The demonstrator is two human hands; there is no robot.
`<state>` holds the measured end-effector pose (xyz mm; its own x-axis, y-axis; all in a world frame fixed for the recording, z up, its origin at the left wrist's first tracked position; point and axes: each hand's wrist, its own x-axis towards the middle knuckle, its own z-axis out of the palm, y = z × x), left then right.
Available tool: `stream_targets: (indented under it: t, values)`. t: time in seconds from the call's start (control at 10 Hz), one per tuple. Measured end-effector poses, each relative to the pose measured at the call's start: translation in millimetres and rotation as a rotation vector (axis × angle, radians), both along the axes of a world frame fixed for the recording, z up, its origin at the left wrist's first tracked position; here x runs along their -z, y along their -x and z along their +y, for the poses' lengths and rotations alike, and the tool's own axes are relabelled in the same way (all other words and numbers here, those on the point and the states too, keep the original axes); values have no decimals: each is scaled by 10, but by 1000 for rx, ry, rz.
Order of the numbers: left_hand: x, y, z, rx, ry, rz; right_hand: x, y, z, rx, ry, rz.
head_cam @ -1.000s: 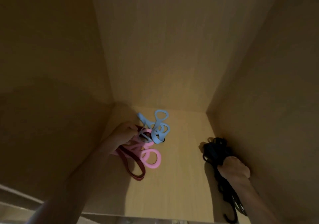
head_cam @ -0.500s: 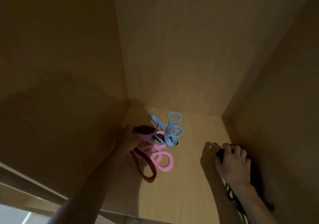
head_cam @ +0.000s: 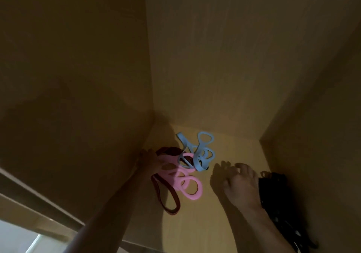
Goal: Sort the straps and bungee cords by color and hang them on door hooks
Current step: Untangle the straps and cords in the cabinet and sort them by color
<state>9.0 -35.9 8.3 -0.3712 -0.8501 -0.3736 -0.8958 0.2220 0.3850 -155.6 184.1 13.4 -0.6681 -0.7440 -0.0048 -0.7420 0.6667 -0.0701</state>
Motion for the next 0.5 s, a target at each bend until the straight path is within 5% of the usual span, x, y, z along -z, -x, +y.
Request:
stream_targets:
  t: [0.3,0.4,0.5]
  values:
    - [-299,31,-15,-123,18,441,-51,-502,-766,-455,387,-459]
    - [-552,48,135,-95,27,599,-180,-574,-995,-455,520,-499]
    - [-735,41,197,-96,60,725,-223,-538,-1187,-358,395,-563]
